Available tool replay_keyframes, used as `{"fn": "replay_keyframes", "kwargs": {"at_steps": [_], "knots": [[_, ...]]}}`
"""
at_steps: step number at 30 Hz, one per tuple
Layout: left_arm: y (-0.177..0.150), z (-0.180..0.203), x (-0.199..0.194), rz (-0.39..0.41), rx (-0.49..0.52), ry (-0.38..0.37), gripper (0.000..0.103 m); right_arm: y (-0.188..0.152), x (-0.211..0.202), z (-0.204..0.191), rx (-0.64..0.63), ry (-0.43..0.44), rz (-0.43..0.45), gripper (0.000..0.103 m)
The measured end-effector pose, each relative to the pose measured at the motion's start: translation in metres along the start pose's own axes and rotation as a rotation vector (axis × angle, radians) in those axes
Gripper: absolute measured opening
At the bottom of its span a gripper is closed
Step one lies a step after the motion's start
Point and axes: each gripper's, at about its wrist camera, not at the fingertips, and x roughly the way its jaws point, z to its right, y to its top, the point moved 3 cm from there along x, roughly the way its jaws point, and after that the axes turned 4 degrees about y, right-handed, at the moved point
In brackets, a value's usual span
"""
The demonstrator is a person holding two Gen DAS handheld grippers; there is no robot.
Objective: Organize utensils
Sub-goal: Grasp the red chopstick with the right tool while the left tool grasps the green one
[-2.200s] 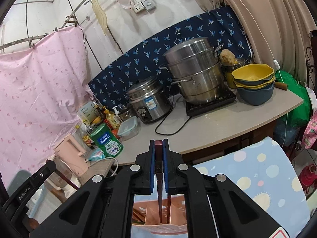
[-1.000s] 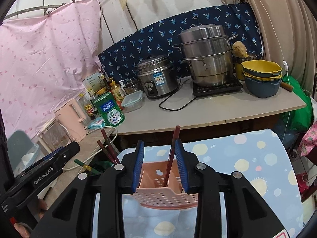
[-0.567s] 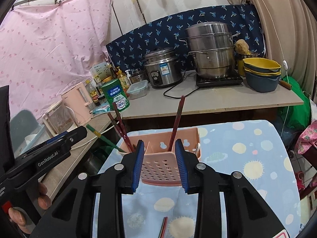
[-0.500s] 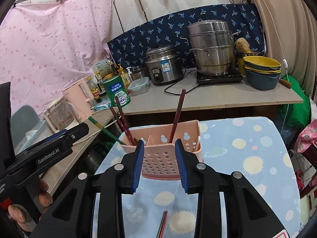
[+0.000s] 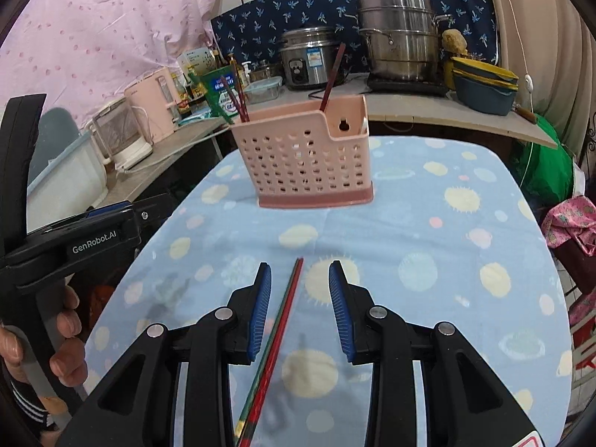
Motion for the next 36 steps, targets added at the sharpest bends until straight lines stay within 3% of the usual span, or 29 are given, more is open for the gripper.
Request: {"fn": "replay_keyframes", "kwargs": {"at_steps": [9,15,28,34,36], "knots": [[-0.086,-0.003,0.011,-0.123,0.008,0.015,0.061,-0.088,-0.002,-0.015,-0.017,-0.024,-0.098,0.032],[-0.121,-0.002,0.009,-0.172,0.001,0.014,0.061,-0.126,0.003,-0.033,-0.046,-0.022,-0.147,0.032],[-0.149,0.002,0.006,-0.212,0.027,0.011,0.061,-0.141,0.013,-0.043,-0.049,-0.007,-0.181,0.032],[-0.152,0.003,0.006,-0.220,0.027,0.006,0.061,-0.141,0.012,-0.031,-0.022,-0.027,-0.177,0.024],[-0.153,0.005,0.006,-0.220,0.029,0.002,0.061,-0.141,0.012,-0.030,-0.027,-0.046,-0.177,0.017]]}}
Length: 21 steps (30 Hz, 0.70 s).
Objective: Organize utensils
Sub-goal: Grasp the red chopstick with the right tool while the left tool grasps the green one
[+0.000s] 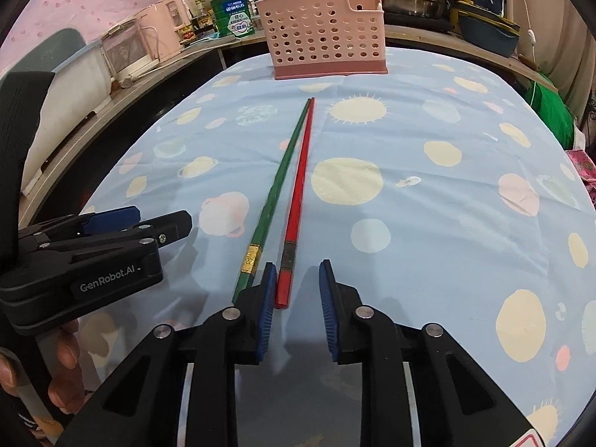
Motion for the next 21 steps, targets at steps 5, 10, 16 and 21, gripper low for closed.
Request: {"fn": "replay_keyframes", "kwargs": {"at_steps": [5,10,16,21], "knots": [[-0.001,0.007,-0.001,-0.004,0.010,-0.010,0.064,0.000,0.000,0.006,-0.002,-0.026,0.012,0.007],[-0.003,0.015,-0.004,0.000,0.025,-0.023,0.071,0.001,-0.003,0.018,0.034,-0.047,0.025,0.007],[-0.003,0.031,-0.004,-0.013,0.039,-0.050,0.076,-0.001,-0.007,0.031,0.066,-0.050,0.029,0.007],[-0.003,0.043,-0.006,-0.018,0.051,-0.071,0.076,-0.002,-0.011,0.038,0.091,-0.047,0.031,0.007]]}}
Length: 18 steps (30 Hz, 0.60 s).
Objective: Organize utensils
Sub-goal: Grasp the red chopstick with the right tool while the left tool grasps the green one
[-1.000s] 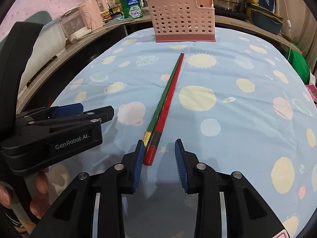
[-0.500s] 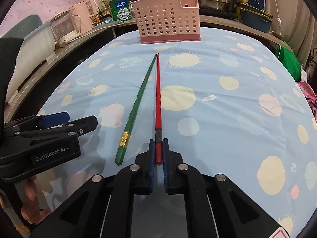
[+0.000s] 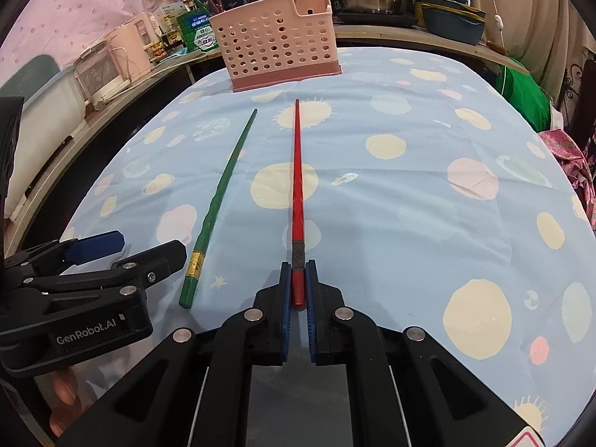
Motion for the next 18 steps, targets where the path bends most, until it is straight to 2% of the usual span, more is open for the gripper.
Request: {"fn": "replay_keyframes", "kwargs": {"at_steps": [7,9,13,18], "knots": [[-0.001,0.011,0.007,-0.018,0.007,-0.008,0.076,-0.004,-0.002,0.004,0.013,0.011,0.004,0.007],[-0.003,0.013,0.010,-0.030,0.008,-0.009,0.068,-0.004,-0.003,0.004,0.014,0.013,0.006,0.007],[-0.005,0.015,0.009,-0.025,0.028,0.006,0.060,-0.005,-0.003,0.005,0.016,0.016,0.010,0.007],[-0.006,0.015,0.006,-0.021,0.040,0.000,0.039,-0.006,-0.003,0.006,0.019,0.021,0.011,0.007]]}}
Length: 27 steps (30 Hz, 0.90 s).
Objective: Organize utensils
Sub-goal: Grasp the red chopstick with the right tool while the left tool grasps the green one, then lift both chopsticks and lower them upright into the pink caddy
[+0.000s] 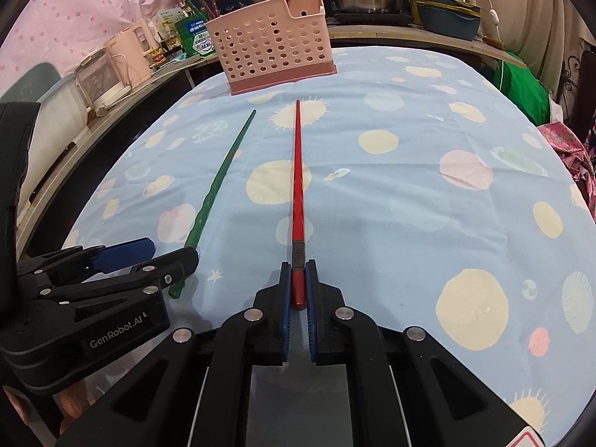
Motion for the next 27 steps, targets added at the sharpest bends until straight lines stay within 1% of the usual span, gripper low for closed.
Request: {"fn": "replay_keyframes", "kwargs": {"at_steps": [1,2,4,6,9,10,18,27], "knots": [[0.000,0.000,-0.001,0.000,0.002,-0.003,0.036,0.000,0.000,0.000,0.000,0.000,0.000,0.007],[-0.001,0.001,-0.001,0.000,0.004,-0.005,0.031,0.000,0.000,0.000,0.000,-0.001,0.000,0.007],[-0.002,0.002,-0.002,-0.001,0.005,-0.011,0.027,0.000,0.000,0.000,-0.001,-0.001,0.000,0.007],[-0.003,0.003,-0.003,-0.003,0.007,-0.017,0.018,0.000,0.000,0.000,0.000,0.001,-0.001,0.007],[-0.005,0.005,-0.005,-0.009,0.013,-0.027,0.009,-0.001,-0.001,-0.001,0.002,0.004,-0.001,0.007],[-0.006,0.005,-0.005,-0.011,0.014,-0.032,0.008,-0.002,-0.002,-0.001,0.002,0.006,-0.001,0.007],[-0.006,0.006,-0.013,-0.011,0.006,-0.046,0.007,-0.004,-0.007,-0.002,0.009,0.022,0.003,0.007],[0.008,-0.002,-0.040,0.044,-0.023,-0.068,0.007,0.006,-0.025,-0.004,0.018,0.034,0.036,0.007]]}}
